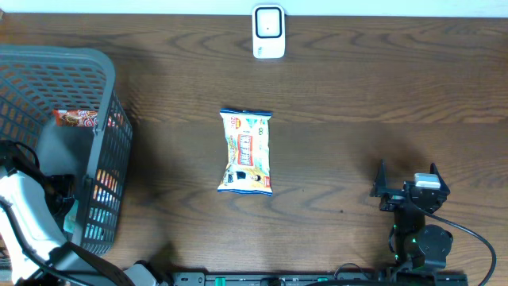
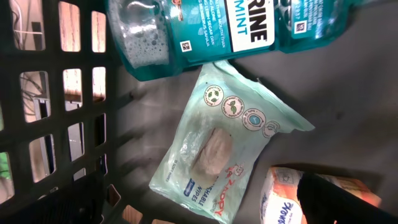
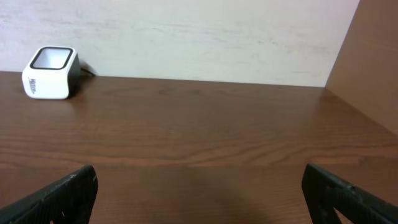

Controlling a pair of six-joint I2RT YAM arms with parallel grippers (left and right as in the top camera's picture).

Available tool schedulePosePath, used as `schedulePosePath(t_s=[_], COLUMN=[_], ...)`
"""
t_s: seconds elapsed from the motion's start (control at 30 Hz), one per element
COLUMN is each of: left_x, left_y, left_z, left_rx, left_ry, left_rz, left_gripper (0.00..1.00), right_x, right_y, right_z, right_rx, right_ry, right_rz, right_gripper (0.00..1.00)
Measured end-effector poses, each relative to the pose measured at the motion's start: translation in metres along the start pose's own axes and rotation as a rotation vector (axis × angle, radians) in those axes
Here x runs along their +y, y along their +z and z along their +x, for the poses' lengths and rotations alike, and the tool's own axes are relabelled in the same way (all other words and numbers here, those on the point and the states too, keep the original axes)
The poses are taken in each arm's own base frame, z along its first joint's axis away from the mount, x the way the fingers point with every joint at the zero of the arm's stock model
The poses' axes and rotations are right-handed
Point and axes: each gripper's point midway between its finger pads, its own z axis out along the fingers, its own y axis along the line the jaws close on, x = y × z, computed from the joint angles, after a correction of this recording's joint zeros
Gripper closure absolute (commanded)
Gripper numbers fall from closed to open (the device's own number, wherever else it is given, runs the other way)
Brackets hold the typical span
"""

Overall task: Scan the item barcode
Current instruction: 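Reach into the basket and grasp the green wet-wipes pack with left gripper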

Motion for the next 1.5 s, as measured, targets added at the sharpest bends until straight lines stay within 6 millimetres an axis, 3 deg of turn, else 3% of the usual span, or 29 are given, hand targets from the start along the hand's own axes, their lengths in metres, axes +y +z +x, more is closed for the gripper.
schedulePosePath(t_s=[0.7, 0.83, 0.93, 0.97, 1.3, 1.37, 1.5], left_x=[-0.001, -0.01, -0.012, -0.013, -0.016, -0.015, -0.015], left_y=[0.065, 0.069, 0.07, 0.07, 0.072, 0.072, 0.072], left_z=[0.016, 0.009, 0.008, 0.008, 0.01, 0.009, 0.009], left_rx=[0.076, 0.033, 0.022, 0.021, 0.022, 0.021, 0.019], left_ry=[0.04, 0.027, 0.024, 0.02, 0.022, 0.025, 0.019], left_rz=[-0.082, -0.035, -0.017, -0.007, 0.008, 0.004, 0.006], left_gripper=[0.02, 0.01, 0.15, 0.26, 0.8, 0.87, 0.89], right_x=[0.0, 0.0, 0.0, 0.0, 0.0, 0.0, 0.0], right_y=[0.0, 0.0, 0.0, 0.0, 0.0, 0.0, 0.0], right_z=[0.0, 0.0, 0.0, 0.0, 0.0, 0.0, 0.0], right_rx=[0.0, 0.0, 0.0, 0.0, 0.0, 0.0, 0.0], right_ry=[0.0, 0.0, 0.0, 0.0, 0.0, 0.0, 0.0], right_rz=[0.0, 0.0, 0.0, 0.0, 0.0, 0.0, 0.0], right_gripper=[0.01, 0.01, 0.01, 0.01, 0.01, 0.01, 0.01])
